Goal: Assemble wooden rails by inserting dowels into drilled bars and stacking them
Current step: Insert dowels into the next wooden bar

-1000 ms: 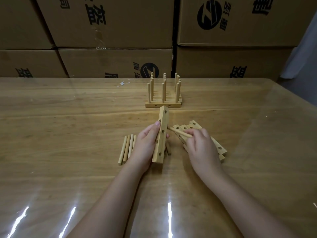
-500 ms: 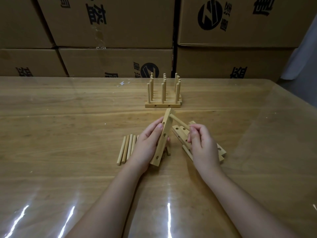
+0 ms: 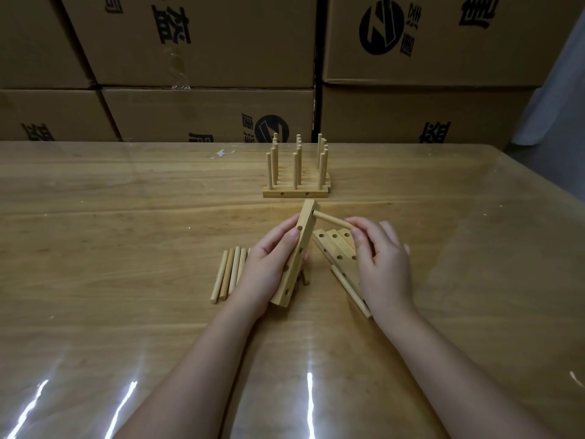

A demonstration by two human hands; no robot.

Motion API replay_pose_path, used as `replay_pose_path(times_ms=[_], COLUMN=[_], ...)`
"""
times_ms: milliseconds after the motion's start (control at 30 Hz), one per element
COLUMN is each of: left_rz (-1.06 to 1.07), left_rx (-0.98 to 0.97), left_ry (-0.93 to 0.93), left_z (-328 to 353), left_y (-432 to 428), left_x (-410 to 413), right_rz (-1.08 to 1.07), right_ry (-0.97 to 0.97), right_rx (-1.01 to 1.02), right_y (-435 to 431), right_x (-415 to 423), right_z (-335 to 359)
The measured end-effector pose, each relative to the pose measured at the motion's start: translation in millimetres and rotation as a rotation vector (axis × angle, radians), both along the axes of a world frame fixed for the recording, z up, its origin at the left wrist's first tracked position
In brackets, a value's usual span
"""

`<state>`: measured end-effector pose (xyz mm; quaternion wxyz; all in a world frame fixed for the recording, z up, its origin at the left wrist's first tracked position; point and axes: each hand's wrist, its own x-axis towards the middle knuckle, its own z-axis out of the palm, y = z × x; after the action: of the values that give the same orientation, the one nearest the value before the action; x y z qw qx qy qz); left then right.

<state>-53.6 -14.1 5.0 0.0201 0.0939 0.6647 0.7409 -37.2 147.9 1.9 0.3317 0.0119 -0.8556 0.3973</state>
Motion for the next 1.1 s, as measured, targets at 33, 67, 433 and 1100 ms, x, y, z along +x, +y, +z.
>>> replay_pose_path(times_ms=[33, 67, 433, 1100], left_rz=[0.001, 0.001, 0.022, -0.027], left_rx=[-0.004, -0.004, -0.062, -0.145], left_ry=[-0.001, -0.004, 0.027, 0.06], left_z=[-0.3, -0.6, -4.1, -8.6], left_y=[0.1, 0.0, 1.2, 3.7], left_x=[0.0, -0.2, -0.1, -1.6], right_rz=[-0.014, -0.026, -0.13, 0.372], right_ry=[0.003, 0.008, 0.08, -0.059], right_rx=[0.021, 0.04, 0.185, -0.631], right_y=[1.1, 1.9, 2.4, -1.6], right_x=[0.3, 0.5, 2.4, -0.5], right_z=[0.6, 1.3, 5.6, 11.7])
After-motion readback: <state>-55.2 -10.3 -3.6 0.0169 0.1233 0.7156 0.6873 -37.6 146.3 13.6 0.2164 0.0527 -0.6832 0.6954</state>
